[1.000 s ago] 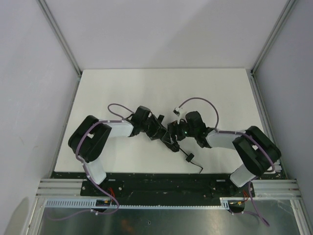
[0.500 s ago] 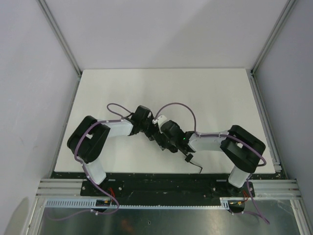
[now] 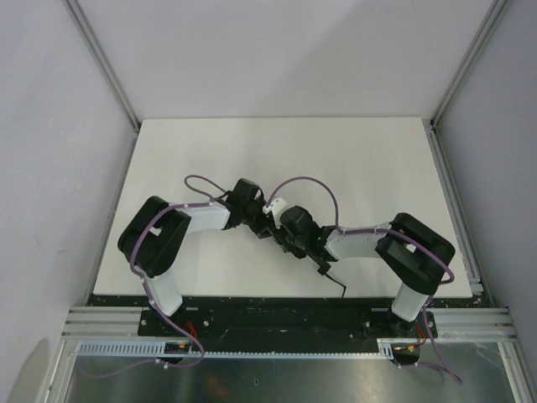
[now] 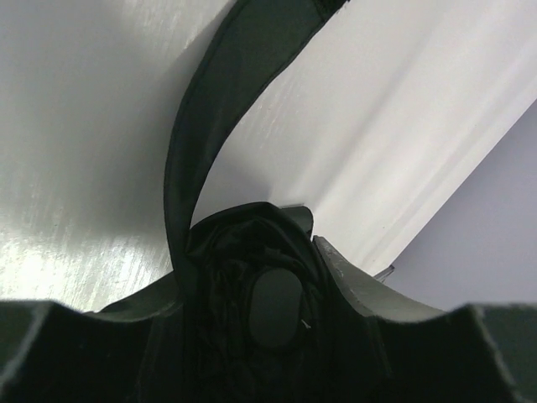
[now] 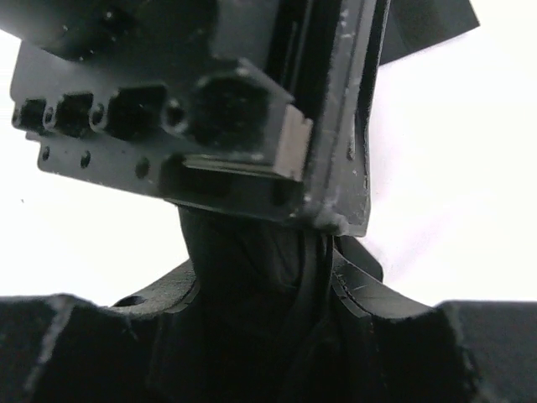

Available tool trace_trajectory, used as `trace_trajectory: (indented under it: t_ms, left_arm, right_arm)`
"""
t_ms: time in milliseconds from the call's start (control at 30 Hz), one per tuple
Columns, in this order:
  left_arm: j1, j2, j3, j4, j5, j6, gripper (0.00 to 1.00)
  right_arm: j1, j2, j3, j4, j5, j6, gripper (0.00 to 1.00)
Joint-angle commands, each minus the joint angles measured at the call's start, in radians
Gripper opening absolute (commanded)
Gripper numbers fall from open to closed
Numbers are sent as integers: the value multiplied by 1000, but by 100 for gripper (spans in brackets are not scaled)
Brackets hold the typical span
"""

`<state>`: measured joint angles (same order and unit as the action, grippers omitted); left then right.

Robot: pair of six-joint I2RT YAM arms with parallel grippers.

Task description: Put away the umbrella

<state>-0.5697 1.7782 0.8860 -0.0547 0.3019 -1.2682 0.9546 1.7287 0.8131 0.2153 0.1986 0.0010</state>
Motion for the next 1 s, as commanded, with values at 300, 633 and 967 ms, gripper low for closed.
trace_trajectory:
  t_ms: [300, 633, 967]
  left_arm:
    - [10, 54, 0, -84, -71, 93, 68]
    - [-16, 58, 10, -35, -51, 82, 15]
    - [12, 16, -3, -28, -22, 130, 52]
  right_arm:
    - [-256, -125, -90, 177, -575, 93, 0]
    - [-264, -73, -82, 248, -563, 194, 0]
    - [-250, -105, -77, 155, -457, 139, 0]
